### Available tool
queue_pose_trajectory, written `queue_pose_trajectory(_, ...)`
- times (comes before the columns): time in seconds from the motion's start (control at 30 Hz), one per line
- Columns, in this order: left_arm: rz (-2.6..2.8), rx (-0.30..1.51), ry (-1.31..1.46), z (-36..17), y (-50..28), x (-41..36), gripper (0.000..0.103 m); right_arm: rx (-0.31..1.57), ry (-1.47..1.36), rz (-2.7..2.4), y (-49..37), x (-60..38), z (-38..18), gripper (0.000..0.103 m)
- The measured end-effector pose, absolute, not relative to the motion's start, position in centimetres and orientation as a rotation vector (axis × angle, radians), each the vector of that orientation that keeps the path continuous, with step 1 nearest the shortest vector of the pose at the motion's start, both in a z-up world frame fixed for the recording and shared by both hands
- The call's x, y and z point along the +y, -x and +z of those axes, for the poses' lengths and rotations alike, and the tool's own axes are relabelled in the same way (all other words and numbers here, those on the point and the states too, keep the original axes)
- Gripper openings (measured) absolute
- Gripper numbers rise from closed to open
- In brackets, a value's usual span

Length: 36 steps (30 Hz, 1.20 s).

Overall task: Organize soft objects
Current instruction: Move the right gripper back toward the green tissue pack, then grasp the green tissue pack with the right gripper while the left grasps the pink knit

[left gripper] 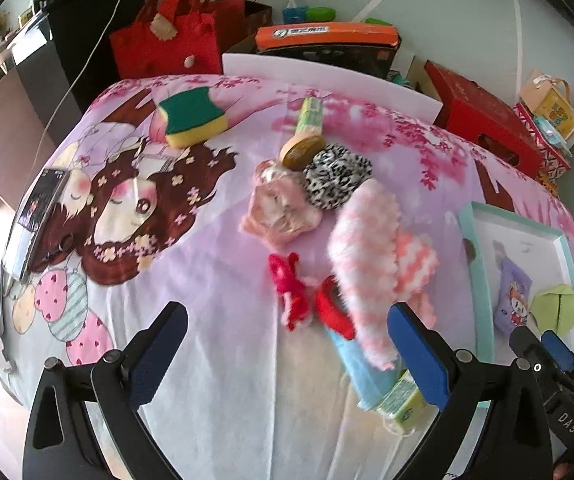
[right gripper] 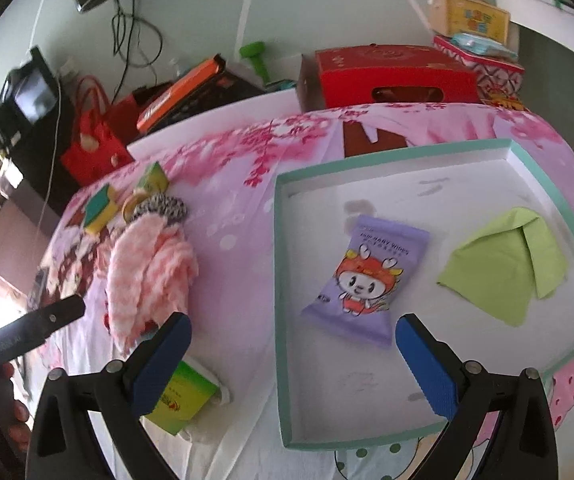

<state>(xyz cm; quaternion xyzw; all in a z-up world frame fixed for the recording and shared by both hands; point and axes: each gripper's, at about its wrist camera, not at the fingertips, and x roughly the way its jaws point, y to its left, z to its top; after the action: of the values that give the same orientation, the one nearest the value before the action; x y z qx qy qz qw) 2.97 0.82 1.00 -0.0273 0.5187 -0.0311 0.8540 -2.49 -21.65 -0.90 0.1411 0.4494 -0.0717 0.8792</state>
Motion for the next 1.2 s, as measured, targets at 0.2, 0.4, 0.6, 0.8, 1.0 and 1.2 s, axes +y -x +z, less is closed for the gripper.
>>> queue_pose_trajectory(0.2, -0.067, 1.131, 0.076, -0.3, -2.8, 1.4, 0.1, 0.972, -0.265, -0.068, 2.5, -20.2, -1.2, 0.103)
queue_pose_trajectory(0.4, -0.067, 1.145, 0.088, -0.7, -3.2, 1.6, 0.1, 1.008, -0.194, 0.066, 2.5, -18.1, -1.4, 0.103)
queue_pose_trajectory(0.6, -0.057, 1.146, 0.101, -0.7, -3.5, 2.0, 0.1, 1.065, -0.104, 0.154, 2.4, -15.4, -2.1, 0.103)
queue_pose_trajectory(0.8, -0.036, 1.155, 0.124, -0.8, -3.8, 2.6, 0.1, 1.084, -0.061, 0.205, 2.3, -13.8, -2.6, 0.103)
queue_pose_trajectory(1.0, -0.044, 1.16, 0.124, -0.9, -3.9, 2.4, 0.1, 1.123, -0.018, 0.227, 2.1, -12.6, -3.5, 0.103)
queue_pose_trajectory(1.2, -0.042, 1.164, 0.123, -1.1, -4.0, 2.4, 0.1, 1.155, -0.011, 0.225, 1.4, -12.5, -4.7, 0.103)
